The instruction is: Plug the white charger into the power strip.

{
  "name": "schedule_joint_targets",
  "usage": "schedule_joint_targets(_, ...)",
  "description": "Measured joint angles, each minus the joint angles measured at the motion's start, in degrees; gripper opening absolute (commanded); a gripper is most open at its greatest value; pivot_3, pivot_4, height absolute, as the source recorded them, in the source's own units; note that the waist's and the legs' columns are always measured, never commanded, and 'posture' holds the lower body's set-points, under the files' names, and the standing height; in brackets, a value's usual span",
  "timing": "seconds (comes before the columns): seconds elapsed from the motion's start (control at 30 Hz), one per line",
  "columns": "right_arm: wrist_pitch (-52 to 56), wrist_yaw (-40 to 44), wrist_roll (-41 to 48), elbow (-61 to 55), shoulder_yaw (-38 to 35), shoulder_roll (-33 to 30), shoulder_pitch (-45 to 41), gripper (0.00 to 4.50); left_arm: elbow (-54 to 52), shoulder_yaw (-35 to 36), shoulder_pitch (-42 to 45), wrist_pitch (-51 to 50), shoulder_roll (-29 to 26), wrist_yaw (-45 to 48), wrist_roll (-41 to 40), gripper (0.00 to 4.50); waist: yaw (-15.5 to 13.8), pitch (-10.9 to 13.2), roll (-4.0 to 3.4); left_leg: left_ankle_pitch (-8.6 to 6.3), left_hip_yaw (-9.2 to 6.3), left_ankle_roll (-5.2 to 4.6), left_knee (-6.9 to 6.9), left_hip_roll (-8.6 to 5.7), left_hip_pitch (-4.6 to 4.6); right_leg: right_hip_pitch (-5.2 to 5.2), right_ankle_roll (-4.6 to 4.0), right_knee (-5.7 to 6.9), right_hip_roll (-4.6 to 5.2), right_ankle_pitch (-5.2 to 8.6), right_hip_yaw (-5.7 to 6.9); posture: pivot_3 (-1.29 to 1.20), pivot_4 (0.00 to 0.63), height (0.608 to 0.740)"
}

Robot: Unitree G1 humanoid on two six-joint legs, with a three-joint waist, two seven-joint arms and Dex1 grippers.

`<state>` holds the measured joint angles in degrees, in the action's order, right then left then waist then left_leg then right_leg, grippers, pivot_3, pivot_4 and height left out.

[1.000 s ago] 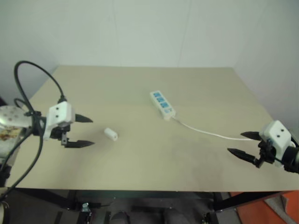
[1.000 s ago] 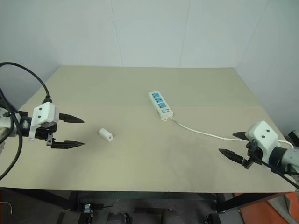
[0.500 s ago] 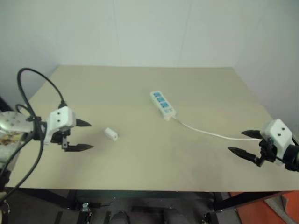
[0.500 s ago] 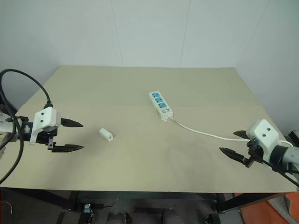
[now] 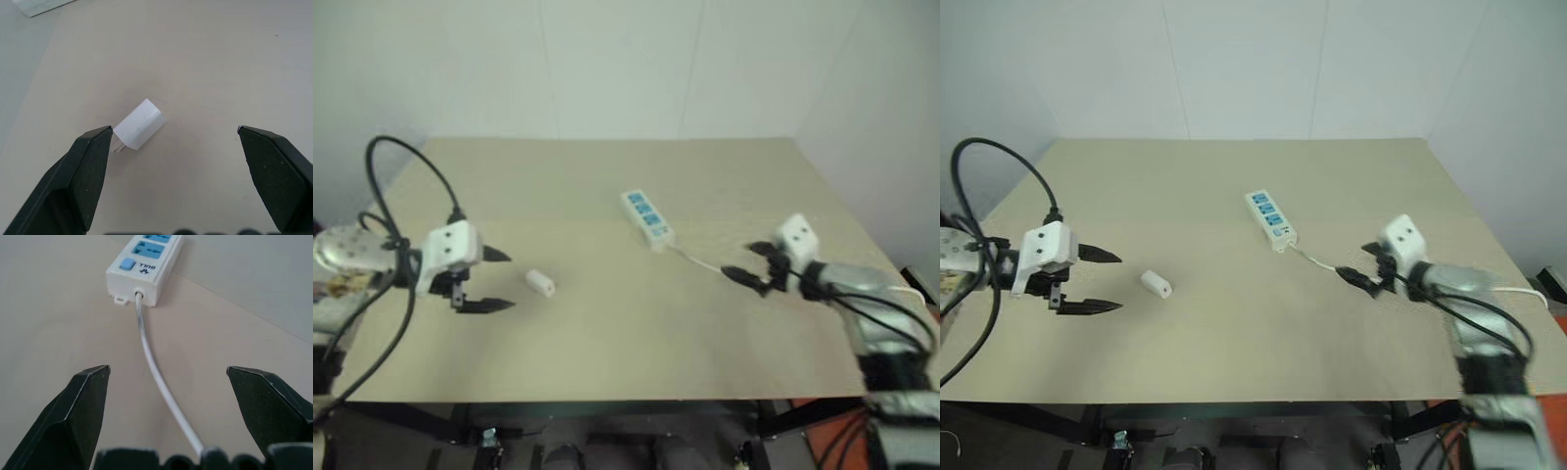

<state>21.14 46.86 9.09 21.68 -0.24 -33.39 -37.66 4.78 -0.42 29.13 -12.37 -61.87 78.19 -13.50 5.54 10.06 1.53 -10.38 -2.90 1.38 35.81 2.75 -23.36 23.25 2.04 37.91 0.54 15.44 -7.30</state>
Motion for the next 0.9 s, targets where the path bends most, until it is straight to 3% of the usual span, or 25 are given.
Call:
schedule_joint_targets(0.2, -6.4, -3.8, -4.3, 19.7, 2.2, 6.6, -9.4, 4.50, 0.4, -0.7, 0.5, 0.0, 0.3, 0.1, 1.1, 4.47, -0.3, 0.0, -0.02, -0.14, -0.07, -0.17, -0.09, -0.01, -0.22, 0.03, -0.40, -0.28, 0.06, -0.21, 0.16, 0.00, 0.150, 0.740)
schedule_joint_targets(0.37, -9.5, -3.1, -5.5, 28.1, 2.6, 9.1, -12.9, 2.88, -0.2, -0.7, 0.1, 0.0, 0.3, 0.1, 1.2, 4.50, -0.1, 0.0, -0.03, -0.15, -0.07, -0.17, -0.06, -0.02, -0.18, 0.02, -0.41, -0.21, 0.08, -0.22, 0.16, 0.00, 0.150, 0.740)
schedule_joint_targets(0.63, -11.8, -1.9, -6.5, 30.7, 2.6, 9.7, -13.8, 0.01, -0.3, -0.7, -0.4, 0.0, 0.3, 0.1, 1.3, 4.50, 0.1, 0.0, -0.03, -0.14, -0.10, -0.17, -0.01, -0.01, 0.12, -0.09, -0.18, 0.12, 0.00, -0.09, 0.14, 0.00, 0.150, 0.740)
schedule_joint_targets(0.77, -12.9, -1.4, -7.1, 29.1, 2.9, 9.8, -12.7, 0.01, 0.0, -1.0, 0.6, 0.9, 1.2, 0.1, 2.0, 4.50, 0.1, 0.0, -0.03, -0.14, -0.10, -0.17, -0.01, -0.01, 0.09, -0.08, -0.20, 0.09, 0.00, -0.10, 0.13, 0.00, 0.150, 0.740)
schedule_joint_targets(0.9, -12.8, 2.2, -6.6, 18.5, 3.5, 7.9, -6.1, 0.01, -0.1, -1.4, 1.6, 1.0, 2.1, 0.2, 2.1, 4.50, 0.0, 0.0, -0.03, -0.15, -0.11, -0.18, -0.02, -0.01, -0.02, -0.04, -0.36, 0.04, 0.00, -0.18, 0.14, 0.00, 0.150, 0.740)
